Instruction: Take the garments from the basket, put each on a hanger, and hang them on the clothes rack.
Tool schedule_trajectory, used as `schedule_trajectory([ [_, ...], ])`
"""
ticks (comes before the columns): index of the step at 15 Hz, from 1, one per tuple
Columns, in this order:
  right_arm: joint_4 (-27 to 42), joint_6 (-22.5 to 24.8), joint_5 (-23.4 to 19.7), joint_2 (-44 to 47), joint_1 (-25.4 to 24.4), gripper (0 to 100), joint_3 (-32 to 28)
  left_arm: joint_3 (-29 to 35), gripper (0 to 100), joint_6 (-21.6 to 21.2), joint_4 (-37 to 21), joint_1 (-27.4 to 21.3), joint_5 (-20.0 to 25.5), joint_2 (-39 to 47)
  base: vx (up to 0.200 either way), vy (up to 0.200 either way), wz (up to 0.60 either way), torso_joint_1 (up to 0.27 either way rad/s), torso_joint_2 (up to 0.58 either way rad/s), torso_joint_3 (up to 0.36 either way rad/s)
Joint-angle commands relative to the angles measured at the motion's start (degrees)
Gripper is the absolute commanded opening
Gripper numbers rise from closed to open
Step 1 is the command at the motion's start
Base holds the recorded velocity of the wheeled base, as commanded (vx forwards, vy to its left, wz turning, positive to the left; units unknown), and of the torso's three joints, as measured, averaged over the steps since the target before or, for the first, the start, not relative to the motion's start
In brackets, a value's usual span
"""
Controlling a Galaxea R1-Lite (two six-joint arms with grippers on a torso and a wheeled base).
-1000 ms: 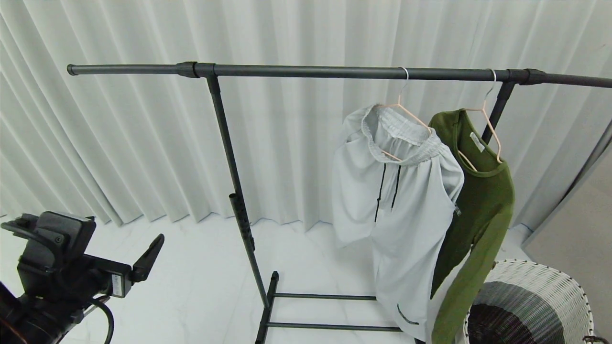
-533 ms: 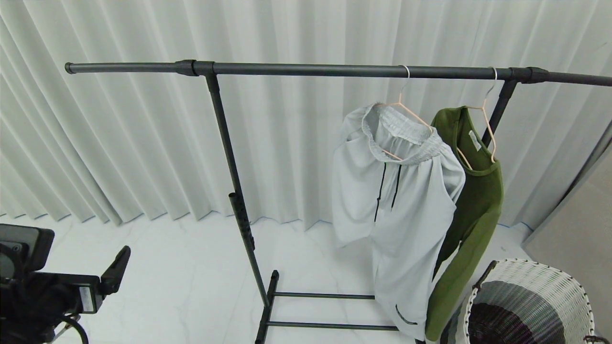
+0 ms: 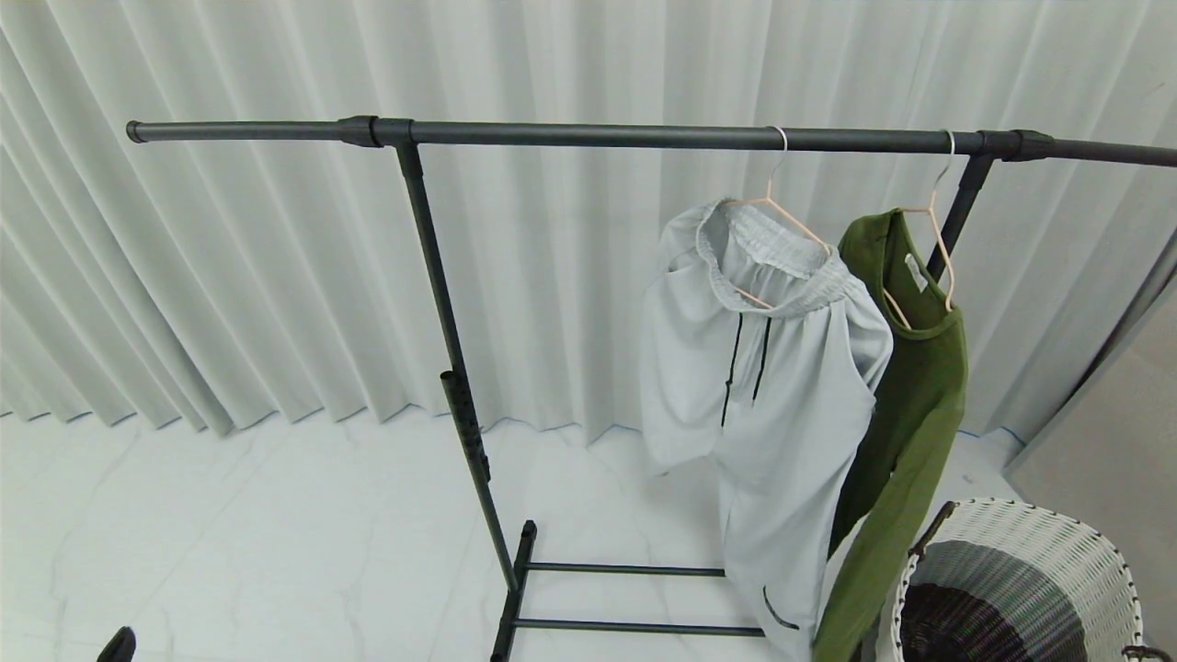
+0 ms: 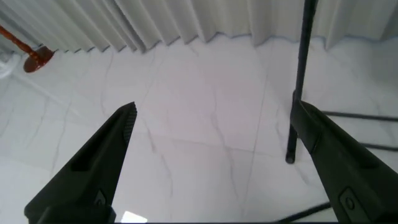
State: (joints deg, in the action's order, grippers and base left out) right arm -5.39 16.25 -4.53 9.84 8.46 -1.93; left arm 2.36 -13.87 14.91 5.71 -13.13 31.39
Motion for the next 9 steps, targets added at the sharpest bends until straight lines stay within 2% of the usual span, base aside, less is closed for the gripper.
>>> schedule_trajectory([
  [1,-0.59,0.01,3.83,-4.3,-0.02,100,1.93,-0.96,100,1.22,-7.35,1.59,0.12,-17.77,0.0,0.0,0.0,0.0,0.0,0.0],
  [2,-0.59,0.27,6.12,-4.3,-0.02,100,1.93,-2.36,100,0.07,-10.87,1.59,0.03,-26.12,0.0,0.0,0.0,0.0,0.0,0.0],
  [4,-0.68,0.19,8.23,-4.3,-0.02,100,1.93,-2.28,100,0.87,-11.57,1.59,-1.99,-25.85,0.0,0.0,0.0,0.0,0.0,0.0],
  [7,-0.76,0.27,8.4,-4.3,-0.02,100,1.93,-2.28,100,1.57,-11.57,1.59,-2.25,-25.85,0.0,0.0,0.0,0.0,0.0,0.0],
  [9,-0.85,0.27,8.49,-4.3,-0.02,100,1.93,-2.36,100,8.07,-11.83,1.59,-3.83,-25.85,0.0,0.0,0.0,0.0,0.0,0.0],
])
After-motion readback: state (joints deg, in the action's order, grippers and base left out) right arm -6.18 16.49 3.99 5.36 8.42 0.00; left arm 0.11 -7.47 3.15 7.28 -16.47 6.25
